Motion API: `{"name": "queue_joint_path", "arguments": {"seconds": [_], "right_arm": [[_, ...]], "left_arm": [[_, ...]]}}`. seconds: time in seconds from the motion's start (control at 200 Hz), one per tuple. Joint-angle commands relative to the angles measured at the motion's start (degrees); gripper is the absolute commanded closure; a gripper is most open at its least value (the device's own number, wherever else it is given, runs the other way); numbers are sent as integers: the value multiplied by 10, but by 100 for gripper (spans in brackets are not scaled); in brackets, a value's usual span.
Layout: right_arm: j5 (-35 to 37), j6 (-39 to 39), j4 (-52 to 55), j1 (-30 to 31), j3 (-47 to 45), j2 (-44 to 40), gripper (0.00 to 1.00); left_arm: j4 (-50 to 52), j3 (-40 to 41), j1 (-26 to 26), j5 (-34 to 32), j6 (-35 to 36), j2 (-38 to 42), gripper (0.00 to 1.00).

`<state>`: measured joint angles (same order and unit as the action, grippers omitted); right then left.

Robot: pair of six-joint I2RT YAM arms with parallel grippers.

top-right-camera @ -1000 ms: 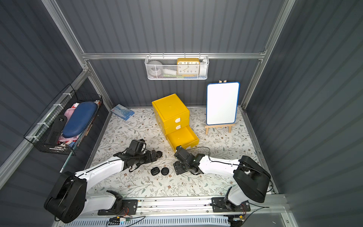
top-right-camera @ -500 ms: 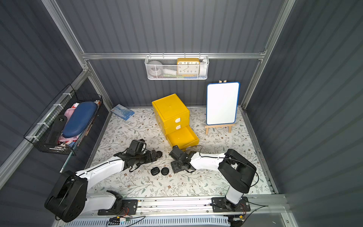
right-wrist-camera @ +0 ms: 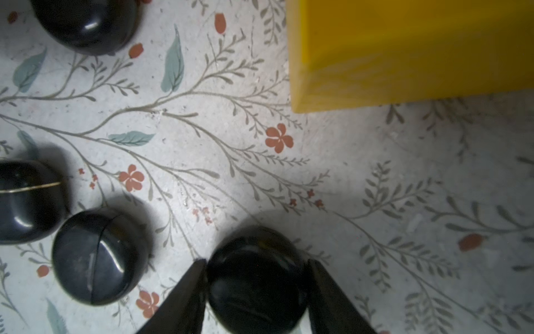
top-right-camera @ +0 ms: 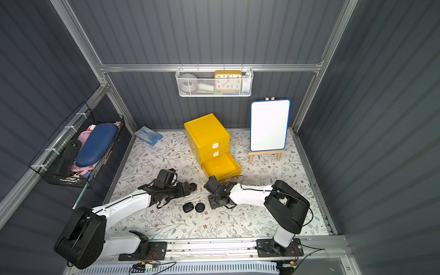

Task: Put the bluetooth earphones in the drawer according to color
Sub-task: Pick up the Bluetooth earphone from the center of the board.

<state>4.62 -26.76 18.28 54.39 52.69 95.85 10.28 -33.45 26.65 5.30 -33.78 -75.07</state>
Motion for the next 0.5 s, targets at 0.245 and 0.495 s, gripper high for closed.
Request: {"name": "queue_joint_path", "arguments": {"seconds": [0.245,0.495], "right_arm": [[49,1,29,-4,13,-98,54],[48,35,35,-69,38,-138,55]], "left_arm": [[10,-4,2,-6,4,6,1],[11,-5,2,-6,6,1,1]]}}
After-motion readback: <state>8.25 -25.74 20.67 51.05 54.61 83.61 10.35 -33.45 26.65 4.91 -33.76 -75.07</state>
